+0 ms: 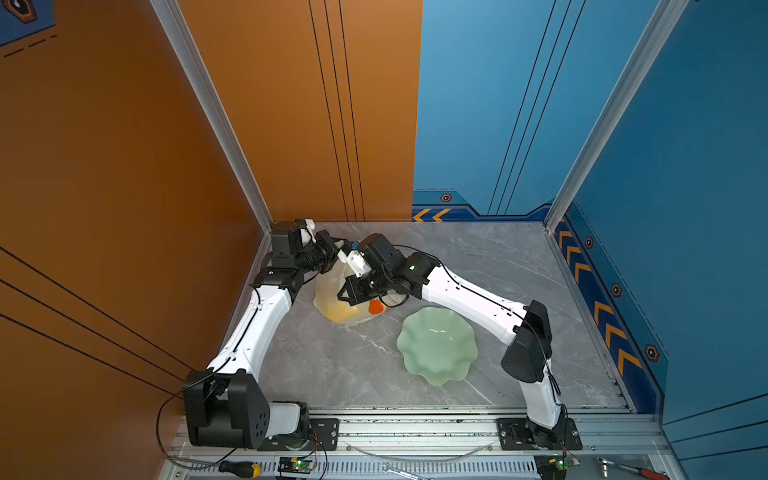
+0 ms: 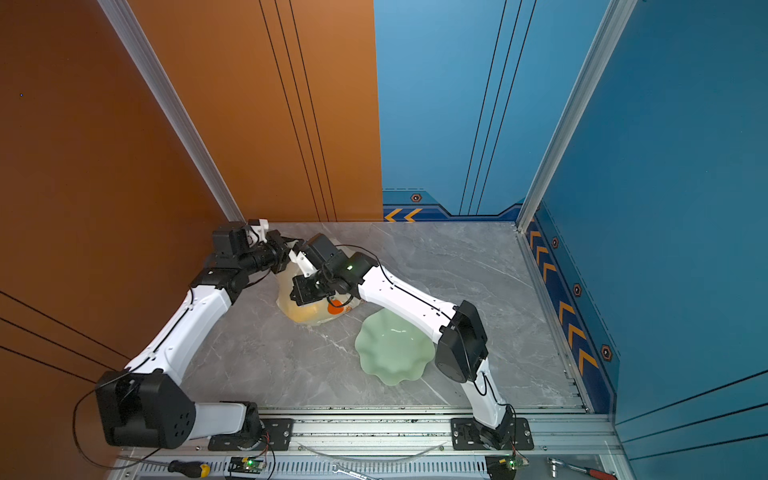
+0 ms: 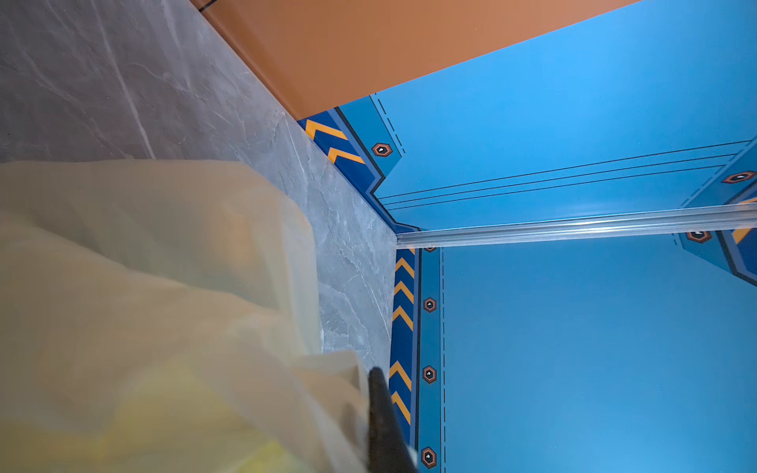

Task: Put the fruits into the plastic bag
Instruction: 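Set the bag down and open both grippers to release it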

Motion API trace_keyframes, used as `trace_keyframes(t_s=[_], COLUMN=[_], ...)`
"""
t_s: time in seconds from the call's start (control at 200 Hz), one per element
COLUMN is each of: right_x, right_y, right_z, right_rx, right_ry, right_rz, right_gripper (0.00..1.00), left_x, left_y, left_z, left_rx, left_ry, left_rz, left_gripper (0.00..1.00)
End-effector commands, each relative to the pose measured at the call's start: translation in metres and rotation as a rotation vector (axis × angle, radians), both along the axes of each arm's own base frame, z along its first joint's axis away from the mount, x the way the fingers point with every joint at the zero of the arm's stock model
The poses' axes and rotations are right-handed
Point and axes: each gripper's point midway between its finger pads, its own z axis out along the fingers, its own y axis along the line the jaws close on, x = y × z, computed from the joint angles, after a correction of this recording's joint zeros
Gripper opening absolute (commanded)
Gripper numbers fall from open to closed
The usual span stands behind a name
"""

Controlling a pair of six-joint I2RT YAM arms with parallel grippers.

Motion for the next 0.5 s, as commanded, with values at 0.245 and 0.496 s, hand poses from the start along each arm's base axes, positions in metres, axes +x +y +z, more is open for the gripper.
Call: trace_keyframes(t_s=[0.245, 0.496], right_x=[0.015, 0.019], right_y=[-0.030, -0.036], right_z=[-0.018, -0.014], right_rx=[-0.058, -0.056], right_ry=[0.033, 0.019], right_rz=[-0.071, -0.081], right_gripper=[0.21, 0.37], left_x=[0.011, 0.006], left_y=[-0.041, -0.037], left_z=[-0.011, -0.006], left_rx=[-0.017, -0.005], left_ry=[0.017, 0.014], left_rz=[-0.097, -0.099], left_gripper=[0.15, 0.52])
